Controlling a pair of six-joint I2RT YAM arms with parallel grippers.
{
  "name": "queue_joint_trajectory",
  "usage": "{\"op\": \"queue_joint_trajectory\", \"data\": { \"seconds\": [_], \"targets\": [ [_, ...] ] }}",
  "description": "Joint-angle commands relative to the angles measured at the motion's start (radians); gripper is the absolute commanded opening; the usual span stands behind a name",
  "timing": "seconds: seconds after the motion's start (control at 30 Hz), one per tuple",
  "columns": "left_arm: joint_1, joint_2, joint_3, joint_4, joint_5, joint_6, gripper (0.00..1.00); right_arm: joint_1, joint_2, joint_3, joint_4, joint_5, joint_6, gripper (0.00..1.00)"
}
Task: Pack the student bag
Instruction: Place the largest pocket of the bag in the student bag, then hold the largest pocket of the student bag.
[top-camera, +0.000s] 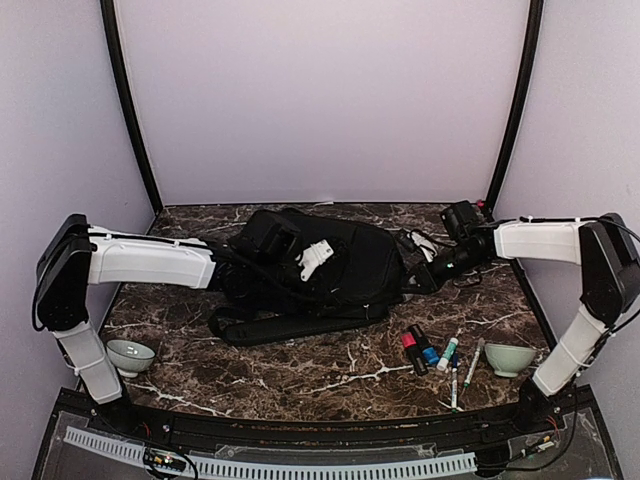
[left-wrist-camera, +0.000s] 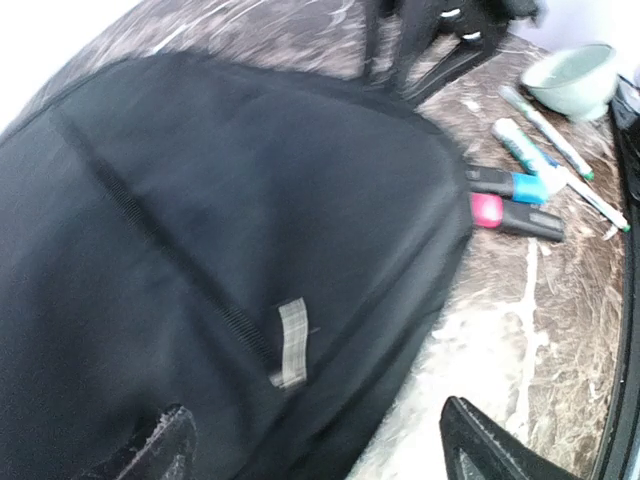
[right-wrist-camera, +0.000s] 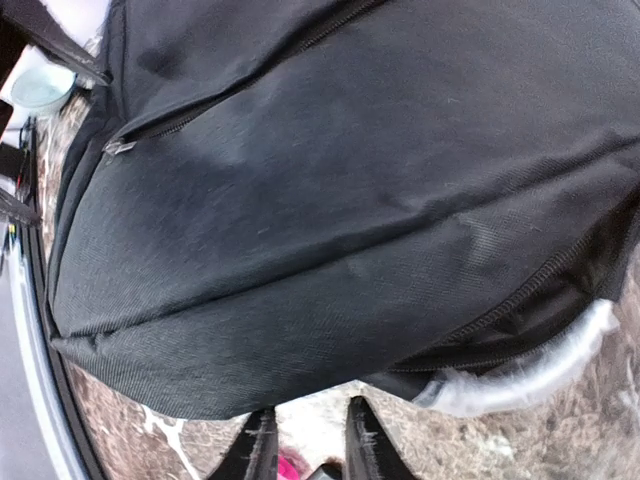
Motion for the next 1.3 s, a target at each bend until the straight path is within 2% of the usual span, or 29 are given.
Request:
{"op": "queue_joint_trajectory", "data": {
  "seconds": [0.0, 0.13, 0.33, 0.4, 0.43, 0.47, 0.53, 0.67, 0.7, 0.77, 0.8, 0.87, 0.93, 1.03, 1.13, 1.2, 1.27],
  "targets": [
    [-0.043, 0.050, 0.087, 0.008, 0.012, 0.152, 0.88, 0.013, -0.047, -0.019, 0.014, -0.017, -0.034, 0.32],
    [-0.067, 0.113, 0.185, -0.109, 0.107, 0.257, 0.88, 0.020, -0.152, -0.039, 0.001, 0.033, -0.048, 0.44],
    [-0.083, 0.184, 0.252, -0.198, -0.054, 0.339, 0.81, 0.036, -0.278, -0.066, -0.018, 0.104, -0.094, 0.52],
    [-0.083, 0.195, 0.257, -0.205, -0.082, 0.382, 0.78, 0.037, -0.291, -0.065, -0.021, 0.117, -0.088, 0.75],
    [-0.083, 0.200, 0.257, -0.206, -0.090, 0.406, 0.77, 0.037, -0.292, -0.064, -0.022, 0.123, -0.082, 0.92],
    [-0.084, 0.205, 0.258, -0.210, -0.097, 0.430, 0.77, 0.037, -0.291, -0.058, -0.022, 0.131, -0.073, 0.99],
    [-0.085, 0.221, 0.263, -0.208, -0.138, 0.465, 0.72, 0.033, -0.284, -0.053, -0.028, 0.161, -0.042, 1.00],
    [-0.085, 0.270, 0.304, -0.211, -0.173, 0.484, 0.57, 0.032, -0.270, -0.045, -0.053, 0.060, -0.089, 0.99],
    [-0.084, 0.281, 0.318, -0.211, -0.152, 0.474, 0.53, 0.038, -0.255, -0.029, -0.090, 0.023, -0.126, 0.91],
    [-0.083, 0.299, 0.352, -0.213, -0.090, 0.438, 0.41, 0.062, -0.217, 0.011, -0.159, -0.006, -0.183, 0.66],
    [-0.083, 0.308, 0.373, -0.214, -0.054, 0.413, 0.34, 0.071, -0.198, 0.024, -0.187, -0.002, -0.193, 0.58],
    [-0.080, 0.324, 0.409, -0.208, 0.007, 0.353, 0.16, 0.079, -0.176, 0.025, -0.190, 0.009, -0.183, 0.46],
    [-0.077, 0.343, 0.437, -0.195, 0.050, 0.293, 0.02, 0.085, -0.165, 0.017, -0.191, 0.009, -0.176, 0.37],
    [-0.064, 0.353, 0.460, -0.147, 0.104, 0.179, 0.00, 0.105, -0.170, -0.002, -0.175, 0.046, -0.148, 0.31],
    [-0.035, 0.358, 0.458, -0.057, 0.215, 0.015, 0.00, 0.117, -0.180, -0.012, -0.152, 0.096, -0.121, 0.28],
    [-0.016, 0.369, 0.459, 0.004, 0.292, -0.117, 0.00, 0.119, -0.179, -0.011, -0.133, 0.136, -0.090, 0.29],
    [-0.004, 0.379, 0.467, 0.051, 0.342, -0.191, 0.00, 0.121, -0.170, -0.002, -0.119, 0.179, -0.068, 0.36]
  ]
}}
